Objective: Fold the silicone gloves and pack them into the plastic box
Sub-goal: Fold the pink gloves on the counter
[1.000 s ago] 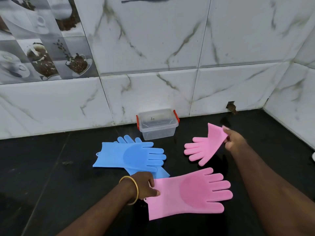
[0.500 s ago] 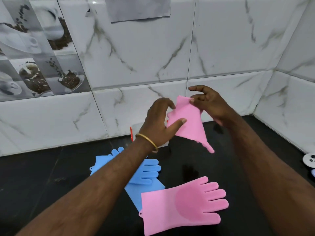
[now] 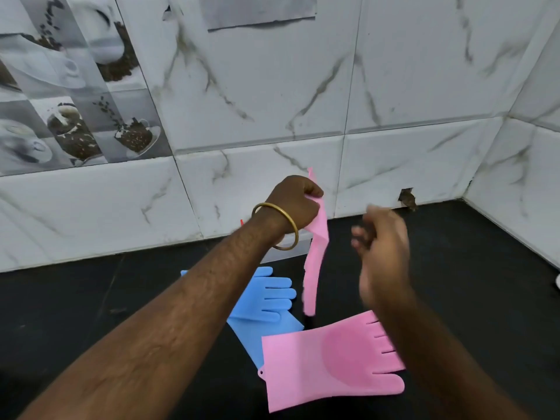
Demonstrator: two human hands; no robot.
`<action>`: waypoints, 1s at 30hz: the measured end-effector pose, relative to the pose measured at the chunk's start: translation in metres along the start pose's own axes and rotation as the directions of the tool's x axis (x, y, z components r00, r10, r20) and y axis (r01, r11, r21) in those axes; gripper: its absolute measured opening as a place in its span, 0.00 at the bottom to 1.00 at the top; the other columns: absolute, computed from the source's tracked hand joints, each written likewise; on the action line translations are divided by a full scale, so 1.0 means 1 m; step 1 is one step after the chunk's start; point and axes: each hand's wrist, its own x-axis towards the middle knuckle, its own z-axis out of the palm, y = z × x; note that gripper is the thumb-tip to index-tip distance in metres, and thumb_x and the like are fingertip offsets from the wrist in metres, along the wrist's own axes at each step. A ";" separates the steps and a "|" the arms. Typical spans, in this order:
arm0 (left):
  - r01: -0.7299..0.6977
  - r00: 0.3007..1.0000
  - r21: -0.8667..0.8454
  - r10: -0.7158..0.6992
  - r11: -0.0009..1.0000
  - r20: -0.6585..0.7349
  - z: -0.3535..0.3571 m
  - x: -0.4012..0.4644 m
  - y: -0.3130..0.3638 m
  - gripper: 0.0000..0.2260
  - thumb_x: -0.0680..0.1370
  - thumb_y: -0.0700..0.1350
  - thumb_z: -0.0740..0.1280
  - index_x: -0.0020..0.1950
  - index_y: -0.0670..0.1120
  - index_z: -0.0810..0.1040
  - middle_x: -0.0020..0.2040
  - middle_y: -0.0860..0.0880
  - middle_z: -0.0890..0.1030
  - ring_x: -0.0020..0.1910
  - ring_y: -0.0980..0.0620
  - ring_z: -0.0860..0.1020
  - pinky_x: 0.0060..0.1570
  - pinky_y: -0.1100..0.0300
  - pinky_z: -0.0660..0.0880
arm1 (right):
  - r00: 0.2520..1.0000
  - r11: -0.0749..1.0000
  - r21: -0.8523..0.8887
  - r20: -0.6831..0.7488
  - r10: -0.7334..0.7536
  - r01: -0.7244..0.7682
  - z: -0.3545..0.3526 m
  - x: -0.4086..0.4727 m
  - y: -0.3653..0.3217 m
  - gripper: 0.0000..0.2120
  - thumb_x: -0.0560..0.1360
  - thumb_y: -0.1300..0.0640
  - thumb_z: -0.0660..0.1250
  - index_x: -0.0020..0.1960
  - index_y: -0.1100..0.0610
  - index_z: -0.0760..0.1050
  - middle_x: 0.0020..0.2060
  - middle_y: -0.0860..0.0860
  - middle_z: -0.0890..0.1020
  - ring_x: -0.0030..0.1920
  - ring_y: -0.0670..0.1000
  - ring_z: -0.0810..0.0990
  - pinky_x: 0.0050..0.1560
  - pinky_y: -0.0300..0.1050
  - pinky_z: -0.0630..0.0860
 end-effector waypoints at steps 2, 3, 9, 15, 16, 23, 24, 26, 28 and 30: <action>0.009 1.000 -0.018 -0.009 1.000 -0.013 -0.001 -0.005 0.000 0.16 0.75 0.40 0.69 0.63 0.43 0.79 0.63 0.47 0.79 0.59 0.51 0.77 0.57 0.64 0.69 | 0.982 0.992 -0.126 0.189 0.020 0.004 -0.012 -0.058 0.020 0.06 0.74 0.56 0.65 0.45 0.47 0.78 0.36 0.46 0.82 0.35 0.44 0.79 0.38 0.41 0.75; 0.005 1.000 -0.016 -0.006 1.000 -0.016 -0.002 -0.008 0.001 0.18 0.74 0.42 0.70 0.65 0.43 0.77 0.64 0.46 0.78 0.61 0.50 0.76 0.59 0.63 0.69 | 0.938 0.980 -0.196 0.335 0.089 -0.023 -0.011 -0.080 0.031 0.07 0.74 0.55 0.65 0.46 0.45 0.79 0.40 0.46 0.84 0.38 0.44 0.82 0.39 0.38 0.77; -0.019 1.000 -0.036 0.019 0.999 -0.021 -0.010 -0.026 0.011 0.25 0.74 0.44 0.72 0.70 0.41 0.72 0.68 0.45 0.74 0.66 0.47 0.73 0.64 0.60 0.67 | 0.720 0.842 -0.539 0.597 0.355 0.032 0.042 -0.061 0.067 0.27 0.77 0.48 0.68 0.73 0.44 0.63 0.65 0.40 0.73 0.66 0.46 0.74 0.47 0.32 0.76; 0.046 0.996 -0.216 -0.060 0.975 -0.059 -0.027 -0.053 -0.002 0.27 0.72 0.41 0.74 0.69 0.41 0.73 0.67 0.46 0.76 0.63 0.50 0.75 0.66 0.57 0.70 | 0.847 0.886 -0.365 0.337 0.411 -0.285 0.019 0.011 0.070 0.18 0.81 0.52 0.63 0.70 0.50 0.69 0.69 0.49 0.74 0.71 0.53 0.70 0.73 0.60 0.63; 0.062 0.996 -0.262 -0.077 0.963 -0.047 -0.026 -0.060 -0.007 0.27 0.71 0.40 0.75 0.69 0.41 0.73 0.66 0.45 0.76 0.63 0.50 0.75 0.66 0.55 0.71 | 0.842 0.863 -0.381 0.294 0.452 -0.330 0.006 0.017 0.069 0.13 0.82 0.55 0.60 0.66 0.49 0.71 0.67 0.50 0.75 0.69 0.53 0.72 0.74 0.62 0.62; 0.179 0.979 -0.515 -0.201 0.838 0.012 0.003 -0.113 -0.061 0.24 0.71 0.37 0.75 0.66 0.45 0.76 0.60 0.46 0.79 0.58 0.49 0.78 0.63 0.49 0.76 | 0.841 0.816 0.210 0.202 0.502 -0.538 -0.072 0.011 0.056 0.10 0.81 0.59 0.59 0.52 0.56 0.80 0.50 0.54 0.85 0.49 0.54 0.85 0.52 0.52 0.82; 0.198 0.976 -0.533 -0.217 0.823 0.029 0.009 -0.121 -0.071 0.24 0.71 0.37 0.75 0.66 0.45 0.76 0.60 0.47 0.79 0.58 0.50 0.78 0.62 0.49 0.76 | 0.848 0.812 0.246 0.162 0.505 -0.530 -0.082 0.007 0.059 0.13 0.82 0.60 0.56 0.47 0.55 0.79 0.46 0.53 0.84 0.45 0.50 0.84 0.46 0.46 0.82; 0.246 0.966 -0.550 -0.247 0.798 0.074 0.023 -0.138 -0.088 0.24 0.72 0.37 0.74 0.67 0.47 0.75 0.61 0.48 0.78 0.58 0.52 0.78 0.61 0.50 0.77 | 0.807 0.742 0.338 0.106 0.581 -0.579 -0.103 0.001 0.061 0.15 0.83 0.67 0.52 0.45 0.54 0.72 0.38 0.48 0.79 0.37 0.43 0.82 0.38 0.35 0.79; 0.294 0.954 -0.561 -0.276 0.774 0.119 0.039 -0.154 -0.104 0.24 0.73 0.37 0.73 0.68 0.49 0.74 0.61 0.50 0.77 0.56 0.56 0.78 0.58 0.56 0.78 | 0.789 0.711 0.388 0.075 0.610 -0.587 -0.118 -0.008 0.064 0.11 0.83 0.60 0.58 0.43 0.52 0.71 0.30 0.45 0.79 0.32 0.42 0.80 0.35 0.33 0.76; 0.364 0.929 -0.584 -0.324 0.725 0.176 0.054 -0.169 -0.115 0.22 0.74 0.37 0.72 0.67 0.51 0.75 0.61 0.52 0.76 0.53 0.57 0.79 0.49 0.62 0.81 | 0.795 0.754 0.363 -0.054 0.604 -0.548 -0.133 -0.012 0.071 0.23 0.77 0.34 0.57 0.39 0.51 0.75 0.30 0.46 0.79 0.35 0.47 0.79 0.42 0.40 0.73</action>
